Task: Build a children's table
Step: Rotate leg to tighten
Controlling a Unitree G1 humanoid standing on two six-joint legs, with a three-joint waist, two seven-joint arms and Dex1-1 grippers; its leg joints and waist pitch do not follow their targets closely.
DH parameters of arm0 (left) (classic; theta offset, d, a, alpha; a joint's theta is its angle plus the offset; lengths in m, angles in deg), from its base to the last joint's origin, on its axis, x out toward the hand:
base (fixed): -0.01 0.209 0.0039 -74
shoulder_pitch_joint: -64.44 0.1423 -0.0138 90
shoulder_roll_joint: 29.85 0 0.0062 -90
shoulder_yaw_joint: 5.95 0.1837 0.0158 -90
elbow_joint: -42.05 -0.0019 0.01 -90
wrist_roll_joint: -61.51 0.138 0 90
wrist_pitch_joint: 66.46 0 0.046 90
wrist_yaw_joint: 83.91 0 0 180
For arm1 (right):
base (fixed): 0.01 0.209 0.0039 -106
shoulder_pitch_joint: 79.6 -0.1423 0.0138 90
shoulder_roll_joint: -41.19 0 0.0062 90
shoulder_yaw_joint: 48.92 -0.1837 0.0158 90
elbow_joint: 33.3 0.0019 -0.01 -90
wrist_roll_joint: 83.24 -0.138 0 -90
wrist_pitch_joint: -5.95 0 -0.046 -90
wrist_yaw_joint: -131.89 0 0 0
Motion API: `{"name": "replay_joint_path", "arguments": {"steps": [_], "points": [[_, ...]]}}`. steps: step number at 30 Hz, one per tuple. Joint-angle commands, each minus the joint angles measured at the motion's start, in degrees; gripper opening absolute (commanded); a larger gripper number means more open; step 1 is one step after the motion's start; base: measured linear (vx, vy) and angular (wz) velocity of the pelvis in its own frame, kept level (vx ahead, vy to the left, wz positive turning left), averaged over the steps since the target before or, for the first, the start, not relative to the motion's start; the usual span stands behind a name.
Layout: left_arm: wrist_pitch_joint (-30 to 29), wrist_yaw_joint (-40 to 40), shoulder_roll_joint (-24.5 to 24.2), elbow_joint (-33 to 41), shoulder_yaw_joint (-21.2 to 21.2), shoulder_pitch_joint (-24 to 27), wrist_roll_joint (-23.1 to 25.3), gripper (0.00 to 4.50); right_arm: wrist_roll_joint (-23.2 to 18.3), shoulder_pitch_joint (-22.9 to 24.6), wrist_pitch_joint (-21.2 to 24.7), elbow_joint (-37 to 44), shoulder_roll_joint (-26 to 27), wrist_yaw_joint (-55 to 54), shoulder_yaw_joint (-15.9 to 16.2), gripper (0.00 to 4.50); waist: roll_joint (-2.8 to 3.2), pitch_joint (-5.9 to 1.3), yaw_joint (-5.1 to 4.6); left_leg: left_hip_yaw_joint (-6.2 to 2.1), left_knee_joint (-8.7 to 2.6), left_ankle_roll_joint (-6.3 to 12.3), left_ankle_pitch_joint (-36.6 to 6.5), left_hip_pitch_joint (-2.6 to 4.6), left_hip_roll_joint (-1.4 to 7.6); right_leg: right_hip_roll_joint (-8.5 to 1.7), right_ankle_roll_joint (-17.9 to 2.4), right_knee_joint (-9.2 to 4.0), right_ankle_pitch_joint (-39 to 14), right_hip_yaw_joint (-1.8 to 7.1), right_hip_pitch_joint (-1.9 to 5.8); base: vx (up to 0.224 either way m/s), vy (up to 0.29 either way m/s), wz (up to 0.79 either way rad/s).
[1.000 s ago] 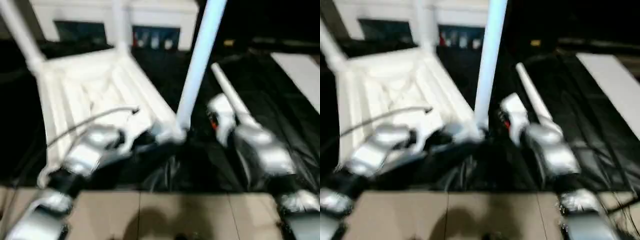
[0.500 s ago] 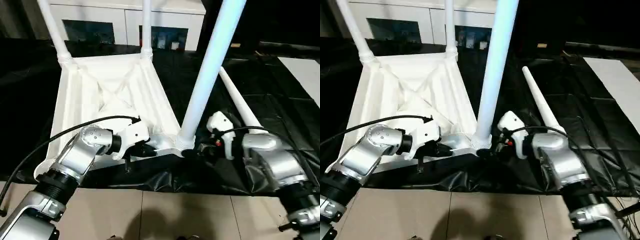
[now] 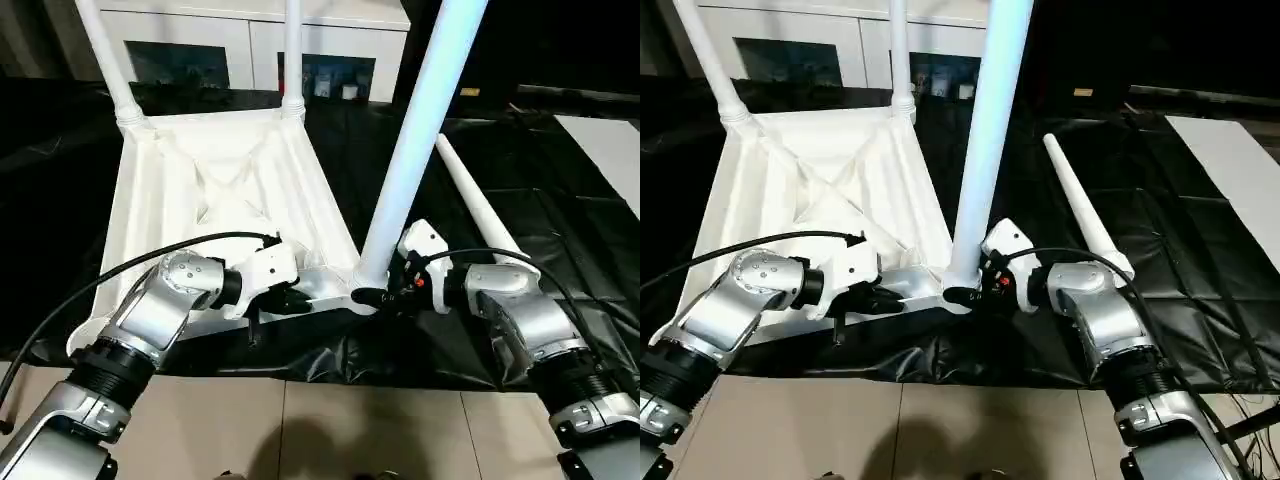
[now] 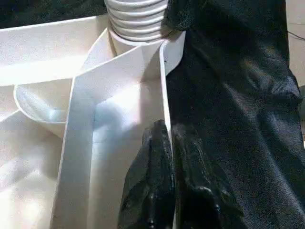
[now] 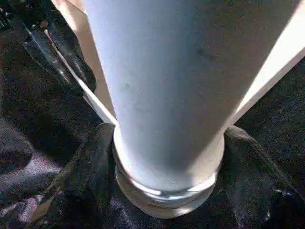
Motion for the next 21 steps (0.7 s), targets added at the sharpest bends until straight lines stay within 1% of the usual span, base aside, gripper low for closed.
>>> {"name": "replay_joint_path", "arguments": {"steps": [1,4,5,6,8,9,10,11,12,13,14,15,16,17,18,19,20,21], "points": [[0.9,1.6,-0.2,0.9,1.8,0.6,0.9,0.00,0.3,-0.4,-0.7,-1.1,-0.1,0.3,-0.7,2.78,0.43,-4.26,-0.05,0.34,-3.75,3.88,-3.4,-0.31,0.83,-2.58,-13.3,-2.88,-6.9,3.00,4.71,0.000,0.000,0.00],[0.9,1.6,-0.2,0.8,1.8,0.7,0.9,0.00,0.2,-0.3,-0.7,-1.5,0.2,-0.1,-0.9,2.75,0.41,-4.29,-0.04,0.37,-3.70,3.98,-3.1,-0.31,0.79,-2.52,-13.3,-2.86,-6.6,3.00,4.70,0.000,0.000,0.00],[0.9,1.6,-0.1,0.8,1.8,0.7,0.9,0.00,0.2,-0.2,-0.9,-1.9,0.7,-0.8,-1.2,2.74,0.68,-4.30,-0.01,0.35,-3.69,3.96,-3.0,-0.30,0.79,-2.56,-13.5,-2.82,-6.3,3.00,4.69,0.000,0.000,0.00],[0.8,1.5,-0.1,0.7,1.8,0.7,0.9,0.00,0.2,-0.1,-0.9,-2.1,0.8,-1.1,-1.2,2.74,0.58,-4.31,-0.11,0.35,-3.69,3.95,-3.0,-0.37,0.78,-2.53,-13.5,-2.81,-6.2,2.99,4.73,0.000,0.000,0.00],[-0.5,-1.4,1.7,-0.6,1.3,0.6,1.3,0.00,1.5,-0.1,-0.8,-4.5,3.9,-9.1,-2.7,2.74,0.60,-4.15,-0.26,0.38,-3.77,3.33,-3.9,-0.33,0.75,-2.56,-13.3,-3.06,-7.6,3.00,4.57,0.000,0.000,0.00],[-0.5,-1.4,1.7,-0.6,1.3,0.6,1.3,0.00,1.5,-0.1,-0.8,-4.5,3.9,-9.1,-2.7,2.74,0.62,-4.13,-0.29,0.40,-3.80,2.95,-4.3,-0.29,0.69,-2.56,-13.0,-3.17,-8.6,2.99,4.55,0.000,0.000,0.00],[-1.8,-4.5,3.8,-1.9,0.5,0.2,1.3,0.00,2.4,-0.1,-1.0,-5.8,6.2,-14.6,-3.4,2.74,0.60,-3.99,-0.60,0.32,-3.94,1.91,-5.4,-0.45,0.61,-2.53,-12.0,-3.52,-11.1,2.93,4.65,0.000,0.000,0.00],[-3.8,-8.6,6.8,-3.4,-0.4,-0.5,1.4,0.00,3.4,-0.2,-0.8,-7.8,9.6,-23.2,-4.9,2.74,0.56,-3.94,-0.72,0.30,-3.97,1.08,-7.2,-0.27,0.53,-2.58,-10.8,-3.91,-14.7,2.84,4.51,0.000,0.000,0.00],[-4.4,-9.9,7.7,-3.8,-0.6,-0.7,1.5,0.00,3.5,-0.3,-0.5,-8.4,10.7,-25.9,-5.5,2.74,0.58,-3.86,-0.86,0.30,-4.03,0.69,-7.9,-0.22,0.49,-2.57,-10.2,-4.17,-16.5,2.86,4.37,0.000,0.000,0.00],[-6.0,-12.9,9.7,-4.8,-1.0,-1.3,1.9,0.00,4.0,-0.5,0.0,-9.7,12.9,-31.7,-6.6,2.73,0.73,-3.73,-1.04,0.20,-4.11,0.03,-9.3,-0.12,0.37,-2.51,-8.9,-4.66,-20.1,2.70,4.24,0.000,0.000,0.00],[-7.1,-14.9,11.1,-5.5,-1.3,-1.8,2.1,0.00,4.4,-0.7,0.0,-10.6,14.3,-35.4,-7.2,2.73,0.66,-3.74,-1.24,0.11,-4.17,-0.35,-9.7,-0.14,0.45,-2.51,-8.3,-4.70,-21.2,2.66,4.25,0.000,0.000,0.00],[-8.1,-17.8,12.9,-6.6,-1.8,-2.5,2.4,0.00,4.4,-1.1,0.0,-11.7,16.1,-39.0,-8.0,2.73,0.55,-3.65,-1.55,-0.02,-4.28,-0.60,-10.8,-0.24,0.27,-2.46,-6.9,-5.17,-24.2,2.44,4.20,0.000,0.000,0.00],[-9.9,-23.0,16.5,-8.9,-3.0,-3.8,2.5,0.00,3.9,-2.0,-0.5,-13.9,19.3,-44.4,-9.4,2.73,0.70,-3.57,-1.74,0.05,-4.16,-0.53,-12.0,0.07,0.10,-2.42,-5.8,-5.72,-26.8,2.37,3.71,0.000,0.000,0.00],[-10.3,-24.7,17.6,-9.7,-3.4,-4.2,2.5,0.00,3.8,-2.3,-0.9,-14.6,20.2,-45.8,-9.7,2.73,0.59,-3.55,-1.82,0.06,-4.00,-0.38,-13.0,0.28,-0.07,-2.38,-4.9,-6.15,-29.0,2.21,3.50,0.000,0.000,0.00],[-10.8,-27.2,19.2,-10.9,-4.0,-4.8,2.5,0.00,3.8,-2.9,-1.6,-15.8,21.4,-47.6,-9.9,2.73,0.76,-3.68,-1.82,-0.03,-3.89,-0.37,-13.2,0.25,-0.09,-2.44,-4.6,-6.05,-29.3,2.11,3.55,0.000,0.000,0.00],[-10.8,-29.9,20.9,-12.4,-4.6,-5.5,2.7,0.00,3.8,-3.8,-2.6,-17.4,22.8,-49.7,-10.2,2.73,0.66,-3.65,-1.75,-0.08,-3.99,0.62,-13.7,0.10,-0.21,-2.21,-3.1,-6.49,-30.0,1.85,3.57,0.000,0.000,0.00],[-10.8,-29.9,20.9,-12.4,-4.6,-5.5,2.7,0.00,3.8,-3.8,-2.6,-17.4,22.8,-49.7,-10.2,2.73,0.66,-3.65,-1.75,-0.08,-3.99,0.62,-13.7,0.10,-0.21,-2.21,-3.1,-6.49,-30.0,1.85,3.57,0.000,0.000,0.00],[-10.7,-31.6,22.1,-13.7,-5.0,-6.1,2.8,0.00,3.4,-5.0,-4.2,-19.1,24.1,-50.1,-10.4,2.73,0.69,-3.65,-1.86,-0.09,-3.94,1.01,-14.3,0.30,-0.18,-2.38,-3.0,-6.68,-30.5,1.75,3.28,0.000,0.000,0.00]]}}
